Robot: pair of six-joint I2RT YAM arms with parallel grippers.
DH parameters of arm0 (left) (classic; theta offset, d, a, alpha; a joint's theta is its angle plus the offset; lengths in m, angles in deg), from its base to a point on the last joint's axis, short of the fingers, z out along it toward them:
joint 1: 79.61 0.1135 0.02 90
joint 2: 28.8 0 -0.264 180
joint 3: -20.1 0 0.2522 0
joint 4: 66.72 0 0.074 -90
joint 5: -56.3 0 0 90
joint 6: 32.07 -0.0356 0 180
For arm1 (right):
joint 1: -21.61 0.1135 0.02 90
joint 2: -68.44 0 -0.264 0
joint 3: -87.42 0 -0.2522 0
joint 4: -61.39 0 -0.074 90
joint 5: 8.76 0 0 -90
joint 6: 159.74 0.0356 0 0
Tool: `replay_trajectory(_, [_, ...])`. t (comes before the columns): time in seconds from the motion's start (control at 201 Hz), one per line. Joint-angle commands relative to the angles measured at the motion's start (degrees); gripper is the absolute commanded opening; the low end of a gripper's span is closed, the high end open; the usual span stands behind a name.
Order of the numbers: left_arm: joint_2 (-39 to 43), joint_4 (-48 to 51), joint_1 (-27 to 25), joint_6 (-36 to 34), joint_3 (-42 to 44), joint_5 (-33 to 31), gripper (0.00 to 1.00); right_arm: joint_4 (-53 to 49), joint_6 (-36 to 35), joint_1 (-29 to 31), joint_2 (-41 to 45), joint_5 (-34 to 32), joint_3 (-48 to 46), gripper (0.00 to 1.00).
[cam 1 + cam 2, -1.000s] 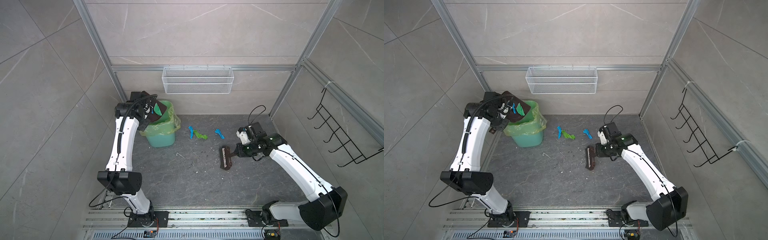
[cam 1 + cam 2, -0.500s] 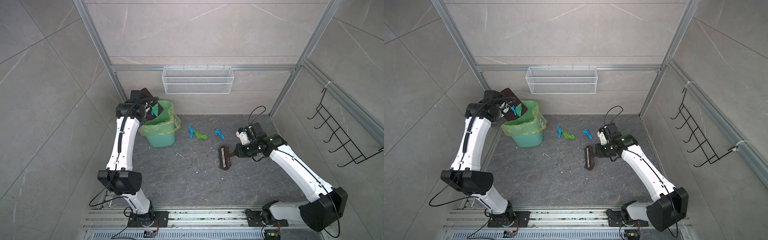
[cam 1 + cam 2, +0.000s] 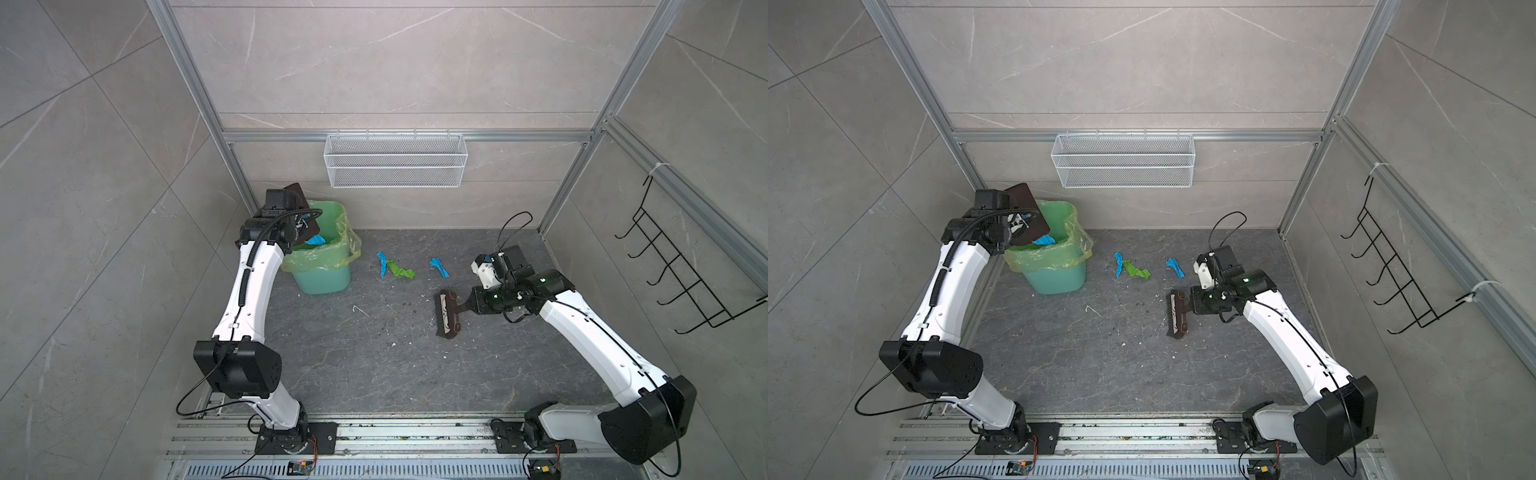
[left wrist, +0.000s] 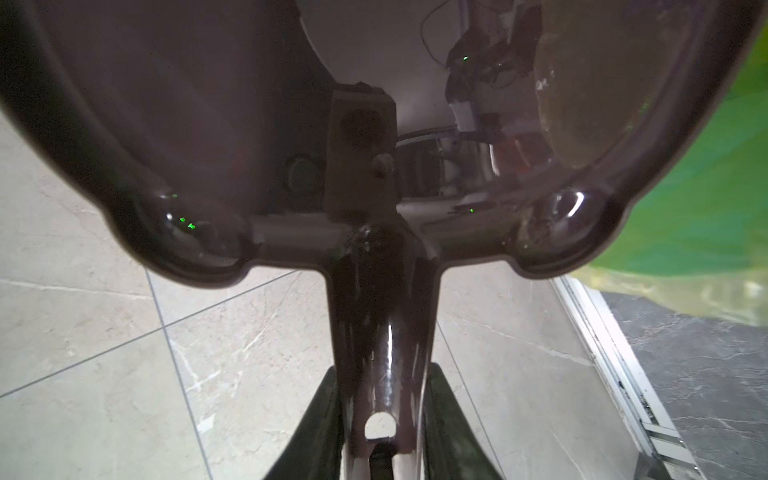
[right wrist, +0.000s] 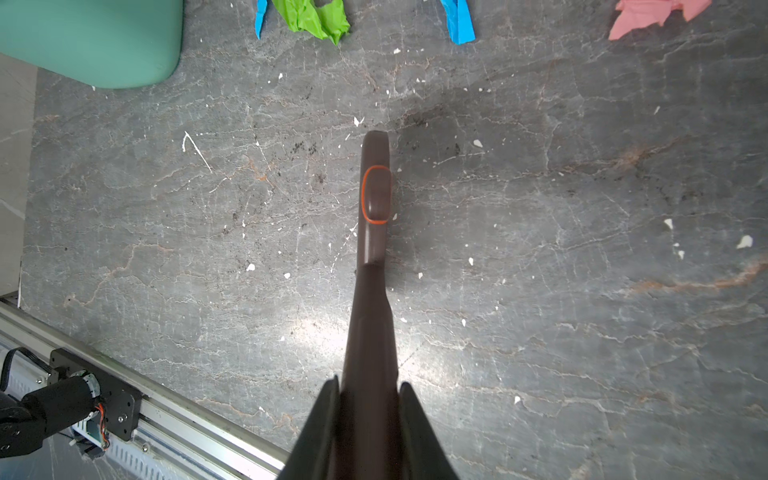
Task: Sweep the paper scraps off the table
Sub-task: 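Tip the dustpan with the left gripper to dump scraps into the bin, then lower the dustpan to the table while the right gripper moves the broom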
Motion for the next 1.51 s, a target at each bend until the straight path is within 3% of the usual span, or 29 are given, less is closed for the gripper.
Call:
replay_trajectory(0.0, [3.6, -6.0, -0.4, -3.9, -0.2, -4.3, 0.00, 1.5, -1.5, -0.1, 1.3, 1.0, -0.9, 0.00])
replay_trajectory(0.174, [4.3, -5.6, -1.1, -3.6, 0.1, -5.0, 0.00, 2.6, -1.8, -0.1, 1.5, 1.2, -1.9, 0.00])
replay_trajectory(0.299, [4.1, -0.5, -1.2, 0.7, -1.9, -3.4, 0.00, 3.9, -2.1, -0.1, 1.4, 0.5, -1.1, 0.00])
replay_trajectory(0.588, [6.5, 11.1, -1.9, 16.9, -9.6, 11.7, 0.00, 6.4, -3.7, -0.1, -1.2, 0.8, 6.0, 0.00])
replay_trajectory(0.722, [6.4, 15.0, -3.0, 22.5, -12.7, 17.9, 0.00, 5.3, -5.3, -0.1, -2.9, -3.2, 9.6, 0.00])
replay_trajectory(0.931, [6.0, 18.3, -8.6, 27.5, -15.0, 23.0, 0.00, 3.5, -6.5, -0.1, -4.9, -16.6, 13.8, 0.00])
replay_trajectory(1.26, [4.5, 25.8, -22.5, 34.1, -15.4, 22.2, 0.00, 1.9, -9.9, 0.0, -9.3, -29.5, 16.5, 0.00])
replay_trajectory(1.504, [5.9, 27.0, -27.3, 40.3, -7.5, 25.5, 0.00, 2.5, -11.4, 0.0, -10.6, -31.9, 17.2, 0.00])
